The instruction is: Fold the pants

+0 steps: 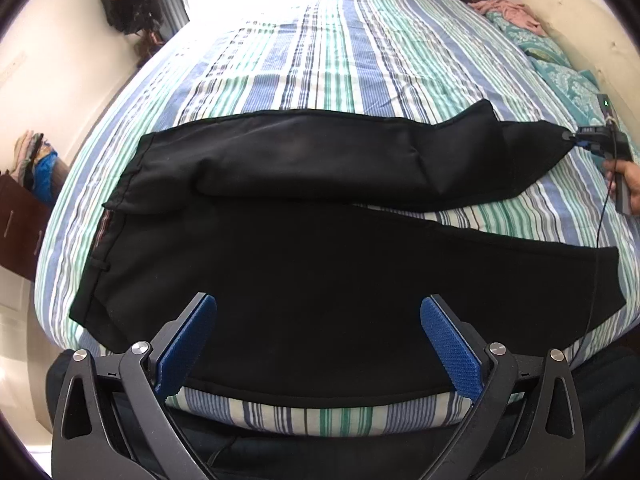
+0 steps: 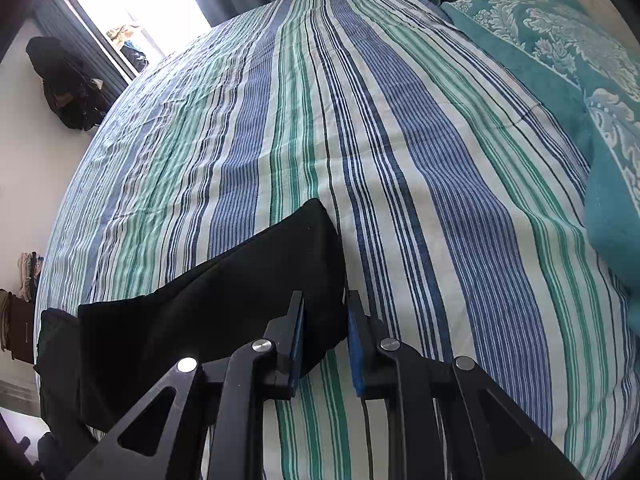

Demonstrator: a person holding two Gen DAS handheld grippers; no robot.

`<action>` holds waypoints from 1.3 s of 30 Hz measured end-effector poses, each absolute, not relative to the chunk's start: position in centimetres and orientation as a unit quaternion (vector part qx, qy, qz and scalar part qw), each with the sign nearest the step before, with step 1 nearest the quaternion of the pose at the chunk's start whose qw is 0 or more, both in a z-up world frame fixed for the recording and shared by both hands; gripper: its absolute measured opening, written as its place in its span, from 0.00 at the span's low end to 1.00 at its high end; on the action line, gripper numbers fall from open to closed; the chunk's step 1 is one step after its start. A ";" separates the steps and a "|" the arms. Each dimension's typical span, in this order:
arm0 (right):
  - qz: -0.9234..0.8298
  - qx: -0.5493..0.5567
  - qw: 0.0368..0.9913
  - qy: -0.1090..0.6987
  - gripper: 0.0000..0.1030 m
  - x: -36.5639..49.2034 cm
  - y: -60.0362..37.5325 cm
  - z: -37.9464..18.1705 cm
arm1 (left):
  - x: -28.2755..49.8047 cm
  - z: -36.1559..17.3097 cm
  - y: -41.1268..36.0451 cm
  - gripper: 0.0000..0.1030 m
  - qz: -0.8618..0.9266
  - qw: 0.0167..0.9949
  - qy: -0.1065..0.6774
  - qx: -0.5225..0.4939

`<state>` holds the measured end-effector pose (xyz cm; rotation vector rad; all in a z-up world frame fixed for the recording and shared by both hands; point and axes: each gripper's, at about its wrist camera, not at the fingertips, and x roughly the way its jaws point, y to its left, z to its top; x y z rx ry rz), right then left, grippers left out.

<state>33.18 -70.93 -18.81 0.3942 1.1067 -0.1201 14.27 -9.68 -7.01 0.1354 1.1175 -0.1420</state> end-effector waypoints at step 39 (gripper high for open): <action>-0.159 0.120 0.812 0.548 0.44 34.7 -74.8 -20.1 | 19.3 -8.6 -8.0 0.99 -0.044 0.842 0.537 0.029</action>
